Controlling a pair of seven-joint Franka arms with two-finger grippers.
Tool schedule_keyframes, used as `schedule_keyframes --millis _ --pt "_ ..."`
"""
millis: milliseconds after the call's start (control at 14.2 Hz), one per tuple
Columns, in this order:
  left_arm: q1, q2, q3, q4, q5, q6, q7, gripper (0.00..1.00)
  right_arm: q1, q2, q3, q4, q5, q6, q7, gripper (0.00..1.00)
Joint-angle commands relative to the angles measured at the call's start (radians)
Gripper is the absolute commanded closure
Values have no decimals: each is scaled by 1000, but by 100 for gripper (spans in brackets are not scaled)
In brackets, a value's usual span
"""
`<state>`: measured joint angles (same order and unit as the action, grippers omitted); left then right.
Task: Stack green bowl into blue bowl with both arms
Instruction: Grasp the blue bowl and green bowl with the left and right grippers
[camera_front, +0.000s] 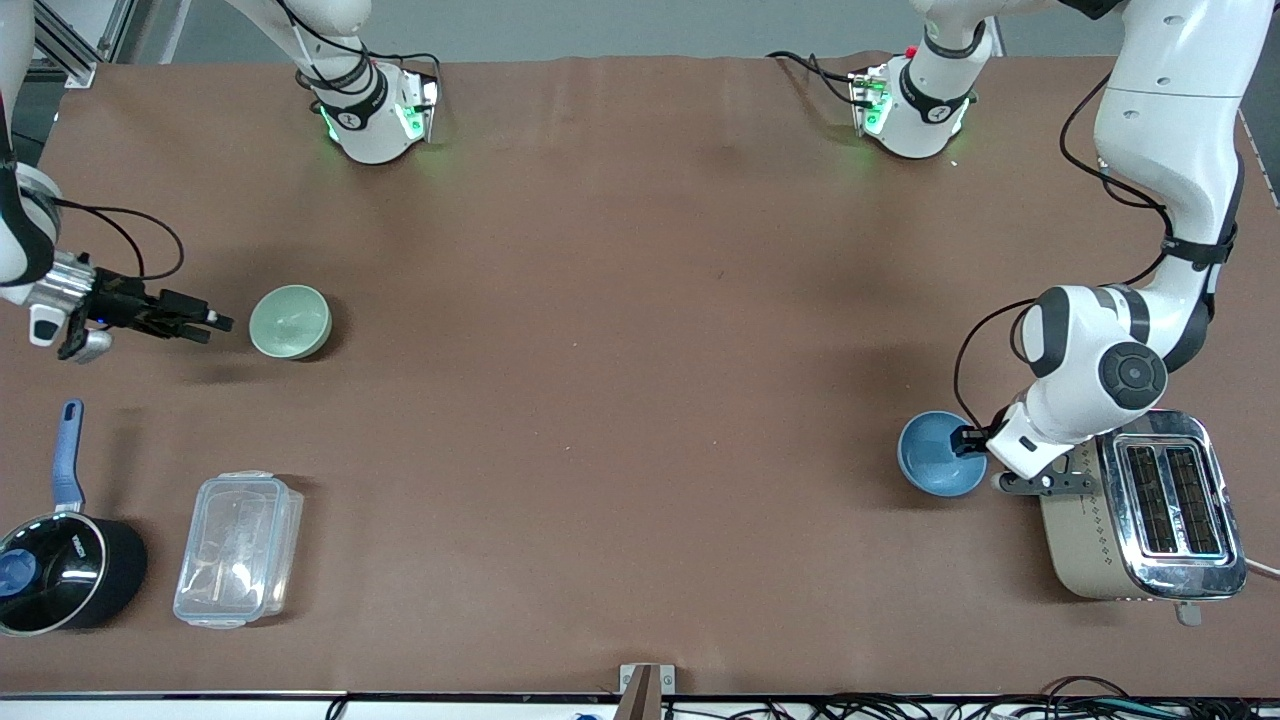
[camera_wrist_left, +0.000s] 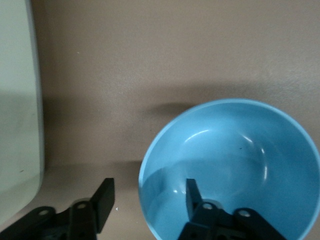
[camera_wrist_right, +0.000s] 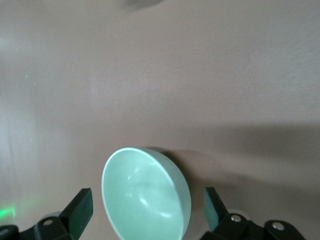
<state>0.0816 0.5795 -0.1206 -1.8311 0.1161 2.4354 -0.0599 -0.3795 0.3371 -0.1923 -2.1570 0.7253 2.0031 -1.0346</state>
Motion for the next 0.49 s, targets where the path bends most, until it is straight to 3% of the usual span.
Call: schedule_keyframes --millis 0,71,141,282,353,423 --pt "3 11 -2 9 24 10 -11 69 -27 65 13 -3 106 2 -145 2" --pt "1 13 -2 15 24 10 -11 78 -27 68 13 -13 124 3 -172 3" --pt "0 14 -2 15 24 10 -12 87 -22 66 13 -20 134 8 -177 16" --pt "-6 14 -5 18 24 10 -14 98 -1 57 14 -46 134 69 -183 65" --pt "-8 13 -13 21 24 8 -14 99 19 40 16 -78 134 122 -185 83" --pt "-17 8 -17 23 24 8 -18 100 40 22 16 -104 134 172 -186 92"
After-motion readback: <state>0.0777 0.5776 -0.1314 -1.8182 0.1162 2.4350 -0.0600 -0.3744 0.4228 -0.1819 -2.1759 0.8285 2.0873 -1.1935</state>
